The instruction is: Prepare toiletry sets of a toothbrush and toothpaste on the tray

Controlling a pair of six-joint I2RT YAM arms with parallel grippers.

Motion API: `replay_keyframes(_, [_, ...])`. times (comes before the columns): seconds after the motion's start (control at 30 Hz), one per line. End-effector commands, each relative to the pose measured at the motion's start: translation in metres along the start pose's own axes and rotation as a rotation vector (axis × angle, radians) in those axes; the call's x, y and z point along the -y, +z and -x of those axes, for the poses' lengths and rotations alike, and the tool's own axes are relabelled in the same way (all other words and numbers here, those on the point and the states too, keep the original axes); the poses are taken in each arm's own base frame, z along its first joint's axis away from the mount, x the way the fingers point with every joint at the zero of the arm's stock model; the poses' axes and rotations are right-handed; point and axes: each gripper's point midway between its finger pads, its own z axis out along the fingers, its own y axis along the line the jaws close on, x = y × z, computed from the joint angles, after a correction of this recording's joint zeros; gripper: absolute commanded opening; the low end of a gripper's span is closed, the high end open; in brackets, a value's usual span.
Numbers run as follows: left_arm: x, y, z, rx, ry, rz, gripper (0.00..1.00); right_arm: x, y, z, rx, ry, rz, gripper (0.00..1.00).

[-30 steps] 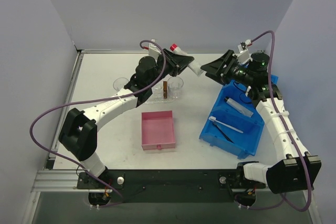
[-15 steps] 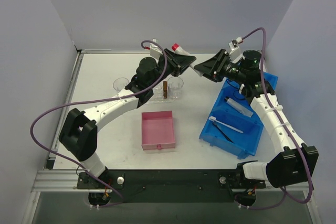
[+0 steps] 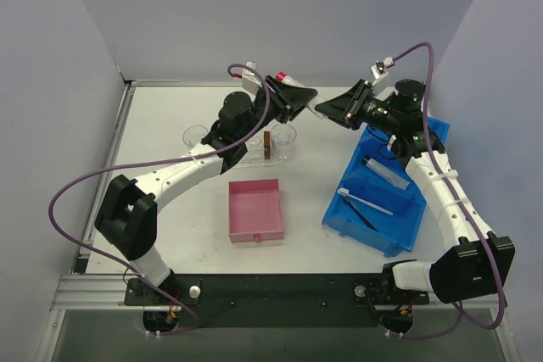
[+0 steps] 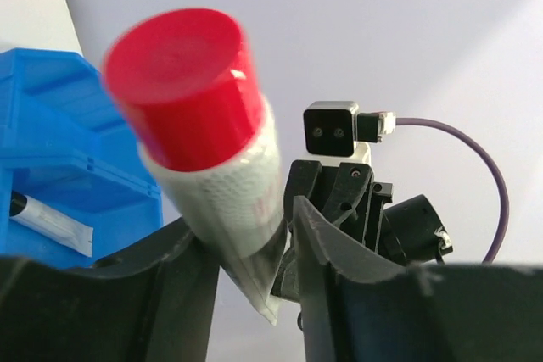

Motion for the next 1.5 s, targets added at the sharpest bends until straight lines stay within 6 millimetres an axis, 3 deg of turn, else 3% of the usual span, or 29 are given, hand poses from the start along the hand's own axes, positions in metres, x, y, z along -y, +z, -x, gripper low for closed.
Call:
replay_keyframes(0.0, [0.048, -0.010, -0.006, -0.047, 0.094, -0.130, 0.55, -0.022, -0.004, 0.015, 0.051, -0.093, 0.052, 0.00])
replay_keyframes(0.13, [0.037, -0.013, 0.003, -0.053, 0.129, -0.083, 0.69, -0.024, -0.011, 0.017, 0.051, -0.118, 0.045, 0.00])
replay_keyframes(0.27, [0.017, -0.025, 0.019, -0.054, 0.140, -0.009, 0.72, -0.021, -0.017, 0.010, 0.010, -0.145, 0.006, 0.00])
replay_keyframes(0.37, [0.004, -0.044, 0.032, -0.031, 0.200, 0.052, 0.79, -0.021, -0.021, 0.009, 0.001, -0.184, -0.010, 0.00])
replay_keyframes(0.4, [0.009, -0.053, 0.034, -0.027, 0.243, 0.050, 0.81, -0.018, -0.023, 0.006, -0.010, -0.171, -0.028, 0.00])
replay_keyframes(0.47, [-0.009, -0.067, 0.038, -0.045, 0.279, 0.129, 0.81, -0.015, -0.025, 0.002, -0.033, -0.176, -0.052, 0.00])
replay_keyframes(0.5, [-0.005, -0.077, 0.041, -0.047, 0.351, 0.137, 0.81, -0.013, -0.026, 0.001, -0.043, -0.175, -0.066, 0.00])
replay_keyframes(0.53, [-0.023, -0.089, 0.042, -0.066, 0.371, 0.215, 0.82, -0.015, -0.028, 0.002, -0.047, -0.188, -0.074, 0.00])
replay_keyframes(0.67, [-0.031, -0.125, 0.056, -0.086, 0.688, 0.310, 0.82, -0.007, -0.037, -0.011, -0.113, -0.229, -0.133, 0.00])
replay_keyframes(0.77, [-0.018, -0.138, 0.057, -0.148, 0.931, 0.270, 0.82, -0.002, -0.042, -0.023, -0.189, -0.226, -0.166, 0.00])
replay_keyframes(0.87, [0.001, -0.139, 0.042, -0.263, 1.071, 0.149, 0.87, 0.000, -0.044, -0.042, -0.308, -0.259, -0.189, 0.00])
replay_keyframes(0.97, [0.004, -0.137, 0.018, -0.396, 1.069, 0.037, 0.89, 0.007, -0.040, -0.064, -0.437, -0.266, -0.199, 0.00])
replay_keyframes(1.13, [-0.024, -0.141, -0.016, -0.593, 1.066, 0.029, 0.90, 0.002, -0.025, -0.085, -0.566, -0.275, -0.174, 0.00])
replay_keyframes(1.3, [-0.032, -0.147, -0.023, -0.598, 1.150, 0.024, 0.91, 0.011, -0.020, -0.113, -0.721, -0.276, -0.232, 0.00])
replay_keyframes(1.47, [-0.059, -0.158, -0.034, -0.659, 1.216, 0.023, 0.92, 0.003, -0.010, -0.124, -0.772, -0.267, -0.225, 0.00])
